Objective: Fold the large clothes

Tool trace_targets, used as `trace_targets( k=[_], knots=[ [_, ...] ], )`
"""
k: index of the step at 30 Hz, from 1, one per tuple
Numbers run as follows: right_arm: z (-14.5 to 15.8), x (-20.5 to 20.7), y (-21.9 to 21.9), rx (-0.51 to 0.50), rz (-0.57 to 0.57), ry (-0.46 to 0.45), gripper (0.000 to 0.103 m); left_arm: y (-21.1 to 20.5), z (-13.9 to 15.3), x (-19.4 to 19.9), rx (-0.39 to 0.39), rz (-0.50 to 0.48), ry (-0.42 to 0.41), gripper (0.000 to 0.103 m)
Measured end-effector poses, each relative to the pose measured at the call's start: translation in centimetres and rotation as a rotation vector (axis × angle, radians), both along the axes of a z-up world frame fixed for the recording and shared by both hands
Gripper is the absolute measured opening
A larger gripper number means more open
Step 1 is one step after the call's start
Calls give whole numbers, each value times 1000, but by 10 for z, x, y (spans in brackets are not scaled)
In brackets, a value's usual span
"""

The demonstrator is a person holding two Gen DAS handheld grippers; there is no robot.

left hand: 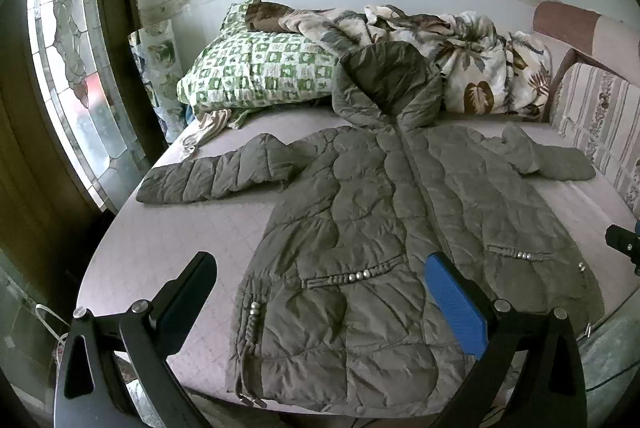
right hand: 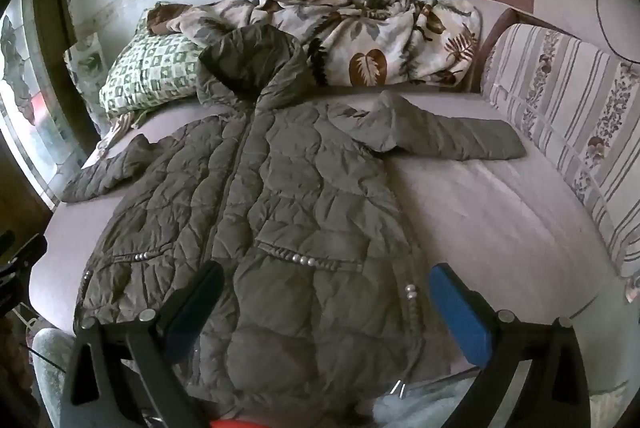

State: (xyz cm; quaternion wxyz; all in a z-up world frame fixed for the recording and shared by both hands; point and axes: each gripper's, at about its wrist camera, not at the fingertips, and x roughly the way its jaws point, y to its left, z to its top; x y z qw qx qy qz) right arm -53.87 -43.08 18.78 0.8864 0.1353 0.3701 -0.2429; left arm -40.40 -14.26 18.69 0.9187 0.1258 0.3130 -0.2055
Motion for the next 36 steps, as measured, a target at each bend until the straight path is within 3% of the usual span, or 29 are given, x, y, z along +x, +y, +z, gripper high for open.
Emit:
trace_targets(
  k=[36],
  knots=[
    [12, 5, 14, -20, 33, -9, 103, 8, -8, 10, -5, 38, 44, 103]
  ],
)
